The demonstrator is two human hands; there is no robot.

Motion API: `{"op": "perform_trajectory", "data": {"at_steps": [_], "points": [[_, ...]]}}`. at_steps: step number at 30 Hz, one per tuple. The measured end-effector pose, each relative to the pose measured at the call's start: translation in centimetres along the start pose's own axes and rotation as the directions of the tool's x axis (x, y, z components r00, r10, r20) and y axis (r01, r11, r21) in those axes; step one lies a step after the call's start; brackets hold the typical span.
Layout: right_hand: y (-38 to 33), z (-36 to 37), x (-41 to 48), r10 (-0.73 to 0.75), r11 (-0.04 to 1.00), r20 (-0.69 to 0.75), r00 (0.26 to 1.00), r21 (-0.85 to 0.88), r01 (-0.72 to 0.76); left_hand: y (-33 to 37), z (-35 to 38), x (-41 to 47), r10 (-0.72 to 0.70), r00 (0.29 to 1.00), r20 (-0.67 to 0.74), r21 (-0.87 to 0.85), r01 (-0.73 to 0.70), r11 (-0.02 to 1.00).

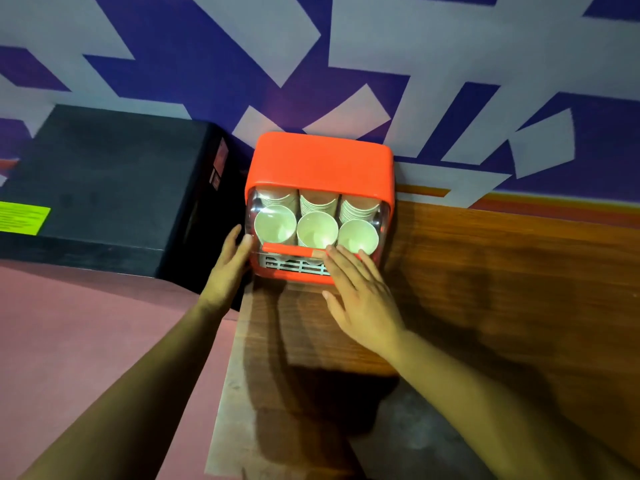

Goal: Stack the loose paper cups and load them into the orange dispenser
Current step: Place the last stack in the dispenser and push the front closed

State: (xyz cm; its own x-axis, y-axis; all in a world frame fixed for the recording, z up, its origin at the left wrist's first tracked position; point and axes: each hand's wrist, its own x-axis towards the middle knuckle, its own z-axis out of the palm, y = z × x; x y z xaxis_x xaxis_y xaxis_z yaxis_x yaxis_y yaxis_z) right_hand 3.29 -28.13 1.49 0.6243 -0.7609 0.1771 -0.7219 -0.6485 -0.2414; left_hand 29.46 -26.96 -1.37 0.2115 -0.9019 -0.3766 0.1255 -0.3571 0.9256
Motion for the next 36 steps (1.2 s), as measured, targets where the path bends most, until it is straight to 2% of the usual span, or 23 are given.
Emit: {"op": "perform_trajectory", "data": {"at_steps": [2,3,5,6,7,8,10,14,20,25,29,32,34,36], "points": [[0.3,0.1,0.4,0.071,0.997,-0.082,0.994,0.026,-0.069,-0.1,-0.2,-0.1,0.053,0.997,0.055,0.055,-0.056,0.997],[0.4,0.0,0.7,0.170,0.985,-0.141,0.975,0.051,-0.164,-0.1,-0.1,-0.2,0.084,0.994,0.070,0.073,-0.090,0.993],[0.9,-0.5,1.7,0.457,0.887,-0.207,0.865,0.175,-0.427,0.3,0.3,-0.3,0.129,0.987,0.093,0.091,-0.137,0.986],[1.1,-0.5,2.1,0.567,0.814,-0.170,0.806,0.269,-0.516,0.3,0.4,-0.3,0.131,0.987,0.098,0.089,-0.140,0.986],[1.3,-0.4,2.4,0.619,0.753,-0.095,0.779,0.351,-0.556,0.4,0.5,-0.3,0.123,0.987,0.102,0.082,-0.132,0.988],[1.4,-0.1,2.3,0.618,0.730,-0.026,0.786,0.390,-0.561,0.3,0.4,-0.4,0.112,0.989,0.097,0.077,-0.120,0.990],[1.7,0.4,2.0,0.568,0.772,0.027,0.823,0.331,-0.543,0.3,0.3,-0.3,0.104,0.991,0.088,0.074,-0.111,0.991],[2.4,1.3,1.4,0.532,0.841,-0.044,0.846,0.144,-0.522,-0.1,-0.1,0.0,0.113,0.990,0.082,0.083,-0.120,0.989],[2.9,3.0,1.7,0.516,0.856,-0.127,0.847,0.037,-0.516,-0.1,-0.1,-0.2,0.120,0.992,0.047,0.099,-0.124,0.987],[2.9,3.8,2.0,0.515,0.847,-0.211,0.831,-0.026,-0.531,-0.4,-0.4,0.0,0.085,0.996,0.039,0.201,-0.091,0.975],[2.3,4.3,0.9,0.523,0.850,-0.156,0.838,0.029,-0.525,-1.0,-0.5,-0.4,0.119,0.993,0.021,0.301,-0.120,0.946],[2.1,4.4,-0.2,0.498,0.867,-0.130,0.857,0.082,-0.491,-1.6,-0.7,-0.4,0.105,0.994,0.043,0.277,-0.113,0.954],[2.1,4.0,-1.1,0.467,0.884,-0.141,0.873,0.114,-0.454,-1.4,-0.6,-0.5,0.055,0.998,0.030,0.228,-0.061,0.972],[2.1,3.8,-1.3,0.497,0.858,-0.151,0.855,0.235,-0.457,-1.3,-0.3,-0.6,0.042,0.999,-0.006,0.227,-0.040,0.973]]}}
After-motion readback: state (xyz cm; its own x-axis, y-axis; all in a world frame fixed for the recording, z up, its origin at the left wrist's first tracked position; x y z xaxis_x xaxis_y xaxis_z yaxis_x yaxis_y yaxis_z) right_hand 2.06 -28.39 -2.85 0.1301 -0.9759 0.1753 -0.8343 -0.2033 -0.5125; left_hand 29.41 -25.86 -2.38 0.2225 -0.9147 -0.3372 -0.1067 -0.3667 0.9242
